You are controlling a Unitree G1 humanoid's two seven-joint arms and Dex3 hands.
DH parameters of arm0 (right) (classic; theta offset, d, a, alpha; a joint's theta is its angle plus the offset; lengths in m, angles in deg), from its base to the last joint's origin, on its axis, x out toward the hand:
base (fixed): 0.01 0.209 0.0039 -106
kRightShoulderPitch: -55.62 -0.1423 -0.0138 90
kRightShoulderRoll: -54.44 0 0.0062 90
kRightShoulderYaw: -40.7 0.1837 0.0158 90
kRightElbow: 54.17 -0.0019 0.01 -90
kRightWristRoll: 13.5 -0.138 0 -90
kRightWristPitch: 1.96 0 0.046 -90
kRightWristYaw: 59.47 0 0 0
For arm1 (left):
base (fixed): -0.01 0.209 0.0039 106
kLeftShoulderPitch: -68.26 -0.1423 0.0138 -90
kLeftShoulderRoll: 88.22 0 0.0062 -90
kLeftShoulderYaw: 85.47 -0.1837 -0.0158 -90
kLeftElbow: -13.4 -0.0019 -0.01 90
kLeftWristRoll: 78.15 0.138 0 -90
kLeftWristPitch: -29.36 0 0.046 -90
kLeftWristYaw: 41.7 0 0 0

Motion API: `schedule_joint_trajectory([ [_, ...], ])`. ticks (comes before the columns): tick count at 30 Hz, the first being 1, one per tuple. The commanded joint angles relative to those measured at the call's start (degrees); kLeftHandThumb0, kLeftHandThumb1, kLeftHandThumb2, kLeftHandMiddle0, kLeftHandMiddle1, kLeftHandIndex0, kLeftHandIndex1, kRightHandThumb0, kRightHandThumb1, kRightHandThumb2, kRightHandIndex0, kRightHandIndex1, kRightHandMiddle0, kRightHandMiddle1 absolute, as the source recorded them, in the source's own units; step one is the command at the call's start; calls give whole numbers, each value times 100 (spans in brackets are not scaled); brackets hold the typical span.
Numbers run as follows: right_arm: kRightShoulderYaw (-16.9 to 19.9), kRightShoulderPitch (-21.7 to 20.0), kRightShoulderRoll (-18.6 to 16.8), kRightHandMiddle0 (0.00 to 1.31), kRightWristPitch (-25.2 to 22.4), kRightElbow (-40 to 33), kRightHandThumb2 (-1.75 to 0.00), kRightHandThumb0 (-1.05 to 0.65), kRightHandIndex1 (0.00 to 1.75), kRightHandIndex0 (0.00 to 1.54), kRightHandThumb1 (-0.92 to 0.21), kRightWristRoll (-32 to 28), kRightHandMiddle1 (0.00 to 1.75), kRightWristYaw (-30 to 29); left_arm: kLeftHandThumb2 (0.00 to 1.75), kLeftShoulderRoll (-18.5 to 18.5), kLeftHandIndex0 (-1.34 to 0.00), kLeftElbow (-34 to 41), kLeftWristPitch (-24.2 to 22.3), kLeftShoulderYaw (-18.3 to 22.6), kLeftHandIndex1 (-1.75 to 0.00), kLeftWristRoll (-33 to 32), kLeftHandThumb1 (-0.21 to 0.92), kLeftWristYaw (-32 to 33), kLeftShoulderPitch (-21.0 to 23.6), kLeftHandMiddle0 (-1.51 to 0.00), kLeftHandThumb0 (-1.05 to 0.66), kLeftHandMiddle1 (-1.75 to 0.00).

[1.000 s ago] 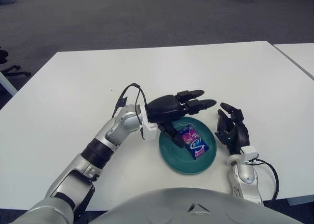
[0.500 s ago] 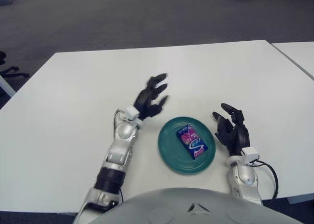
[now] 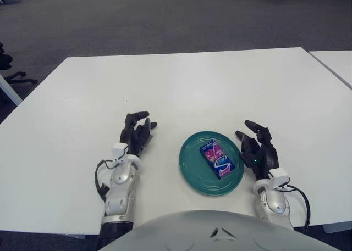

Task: Put the gum into the plate.

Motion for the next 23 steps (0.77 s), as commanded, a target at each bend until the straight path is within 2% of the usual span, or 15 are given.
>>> schedule_joint_trajectory([
  [1,21,191,34,0,-247,36,-82,-53,44,35,-92,-25,95,8,52,27,-20,-46,95,9,-175,148,92,68,37,-58,-36,-122],
  [8,59,89,25,4,-314,173,-78,-52,47,40,-92,-96,98,19,52,235,-20,90,36,-9,-175,105,92,-220,-166,-58,-36,-111],
  [16,76,132,43,4,-409,131,-77,-55,50,41,-92,-97,99,32,52,519,-20,116,-170,21,-175,-261,92,-841,-327,-60,-36,-109],
  [18,77,137,48,4,-436,125,-77,-55,51,41,-92,-92,99,35,69,541,-29,150,-173,-21,-148,-313,92,-950,-400,-60,-54,-112],
  [23,104,130,63,4,-499,106,-77,-55,52,42,-92,-122,99,67,79,487,-35,422,-210,-253,-131,-279,92,-992,-689,-60,-66,-114],
])
